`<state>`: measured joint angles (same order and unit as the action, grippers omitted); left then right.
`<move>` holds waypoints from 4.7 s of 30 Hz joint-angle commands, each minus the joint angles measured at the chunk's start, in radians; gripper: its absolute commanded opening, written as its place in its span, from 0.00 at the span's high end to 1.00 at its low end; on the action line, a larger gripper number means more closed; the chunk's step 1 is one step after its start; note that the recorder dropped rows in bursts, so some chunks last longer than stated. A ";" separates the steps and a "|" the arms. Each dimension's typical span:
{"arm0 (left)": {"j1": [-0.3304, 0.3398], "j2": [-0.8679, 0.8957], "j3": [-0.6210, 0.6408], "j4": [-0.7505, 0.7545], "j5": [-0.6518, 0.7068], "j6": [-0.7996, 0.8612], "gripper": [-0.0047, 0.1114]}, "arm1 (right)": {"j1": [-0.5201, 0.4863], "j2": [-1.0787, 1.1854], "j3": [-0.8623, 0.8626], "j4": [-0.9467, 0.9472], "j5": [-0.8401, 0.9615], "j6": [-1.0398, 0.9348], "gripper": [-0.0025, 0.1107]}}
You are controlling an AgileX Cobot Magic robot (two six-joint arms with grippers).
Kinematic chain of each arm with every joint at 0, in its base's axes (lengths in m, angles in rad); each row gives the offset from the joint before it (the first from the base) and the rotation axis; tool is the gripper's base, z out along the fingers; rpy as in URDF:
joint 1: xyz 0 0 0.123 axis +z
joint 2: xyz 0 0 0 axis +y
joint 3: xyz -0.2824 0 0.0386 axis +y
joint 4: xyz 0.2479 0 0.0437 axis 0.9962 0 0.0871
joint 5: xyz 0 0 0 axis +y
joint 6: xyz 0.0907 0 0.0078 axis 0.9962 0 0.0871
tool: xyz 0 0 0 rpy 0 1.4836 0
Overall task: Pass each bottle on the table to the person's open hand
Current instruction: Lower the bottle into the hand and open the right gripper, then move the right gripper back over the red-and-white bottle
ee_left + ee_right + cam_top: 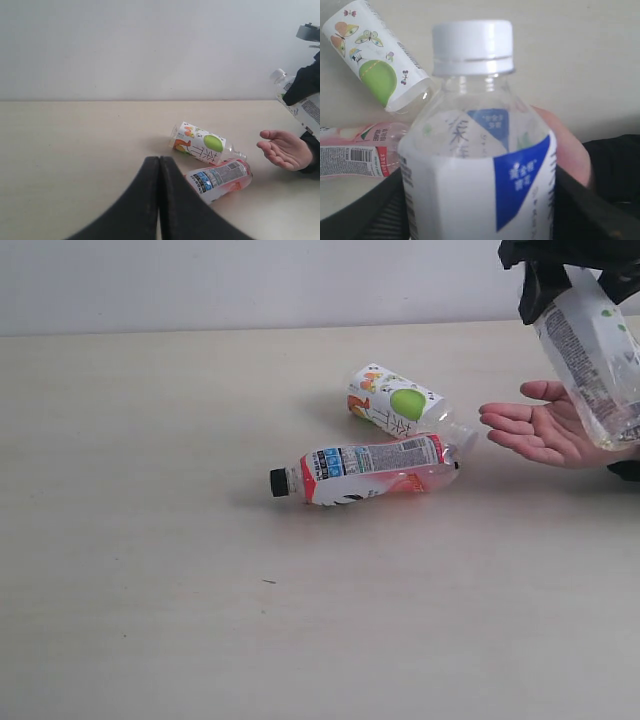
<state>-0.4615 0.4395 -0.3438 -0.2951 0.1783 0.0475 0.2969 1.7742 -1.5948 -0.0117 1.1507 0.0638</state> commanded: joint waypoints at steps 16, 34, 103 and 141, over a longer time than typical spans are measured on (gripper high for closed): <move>0.003 -0.009 0.003 -0.003 -0.017 0.001 0.95 | -0.005 -0.011 -0.007 -0.005 -0.024 0.020 0.98; 0.003 -0.009 0.003 -0.003 -0.017 0.001 0.95 | -0.005 0.145 -0.007 -0.016 -0.043 0.020 0.98; 0.003 -0.009 0.003 -0.003 -0.015 0.001 0.95 | -0.005 -0.003 -0.084 0.098 -0.156 -0.313 0.21; 0.003 -0.009 0.003 -0.003 -0.015 0.001 0.95 | 0.242 -0.020 -0.029 0.414 0.070 -1.276 0.21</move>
<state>-0.4615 0.4395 -0.3438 -0.2951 0.1783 0.0475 0.5212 1.7502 -1.6337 0.4120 1.2210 -1.1796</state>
